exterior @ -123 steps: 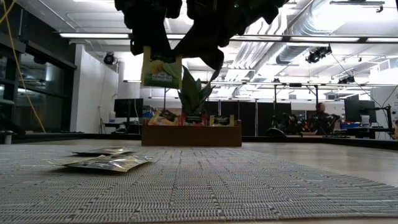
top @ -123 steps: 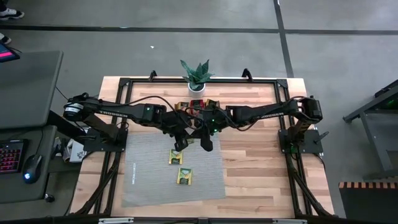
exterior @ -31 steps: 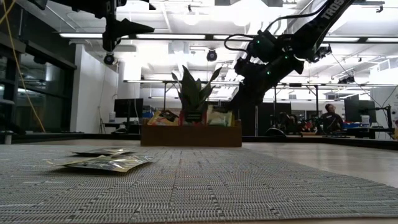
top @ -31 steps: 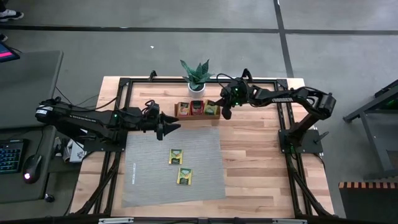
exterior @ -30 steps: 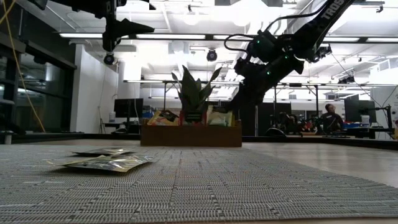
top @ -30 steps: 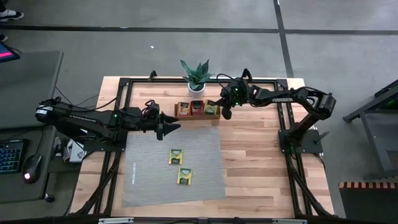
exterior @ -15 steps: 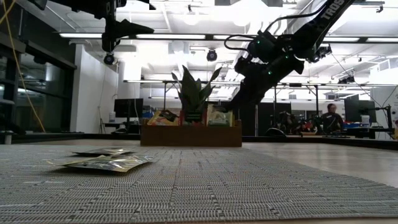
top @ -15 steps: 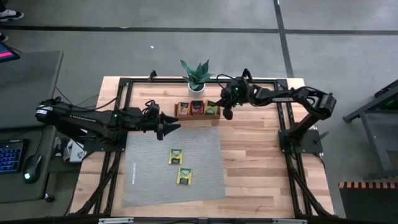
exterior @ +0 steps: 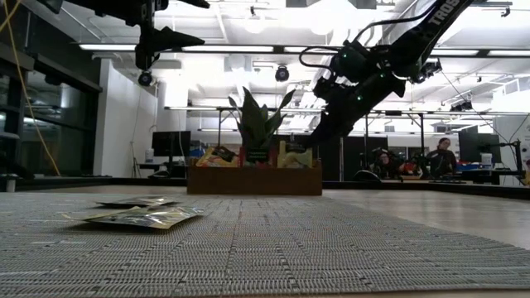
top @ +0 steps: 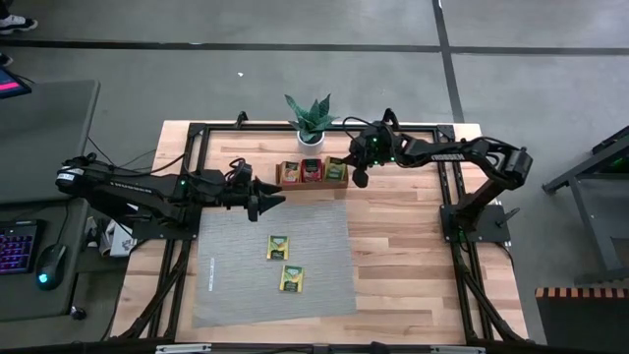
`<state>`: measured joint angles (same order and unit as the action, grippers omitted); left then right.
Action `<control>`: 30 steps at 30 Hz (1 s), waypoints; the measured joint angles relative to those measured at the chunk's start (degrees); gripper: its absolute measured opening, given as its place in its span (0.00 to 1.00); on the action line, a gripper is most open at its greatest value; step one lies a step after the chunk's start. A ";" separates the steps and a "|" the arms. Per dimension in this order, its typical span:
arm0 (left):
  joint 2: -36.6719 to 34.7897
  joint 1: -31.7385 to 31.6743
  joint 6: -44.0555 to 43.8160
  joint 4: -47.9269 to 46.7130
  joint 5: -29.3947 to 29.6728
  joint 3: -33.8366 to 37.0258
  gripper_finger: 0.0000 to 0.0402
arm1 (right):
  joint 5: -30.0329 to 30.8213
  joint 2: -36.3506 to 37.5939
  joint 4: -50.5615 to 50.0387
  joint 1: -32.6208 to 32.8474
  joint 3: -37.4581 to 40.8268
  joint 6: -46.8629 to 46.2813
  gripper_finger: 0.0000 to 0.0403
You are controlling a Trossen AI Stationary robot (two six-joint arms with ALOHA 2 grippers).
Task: Pick & Place Tea
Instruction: Put the yellow tea bag into the right section of the wooden organizer
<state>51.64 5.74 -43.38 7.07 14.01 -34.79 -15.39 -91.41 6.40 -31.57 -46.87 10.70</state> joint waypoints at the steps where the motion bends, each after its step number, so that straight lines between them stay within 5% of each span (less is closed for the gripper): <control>1: 0.00 0.00 0.00 0.00 0.00 0.00 0.63 | 0.07 0.23 0.06 0.01 0.00 0.18 0.00; 30: 0.00 0.00 0.00 -1.11 -0.04 0.00 0.63 | -4.72 1.53 -2.06 -0.09 -0.04 1.81 0.02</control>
<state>51.64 5.74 -43.38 5.96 13.98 -34.79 -20.12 -89.89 4.34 -31.66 -46.92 12.51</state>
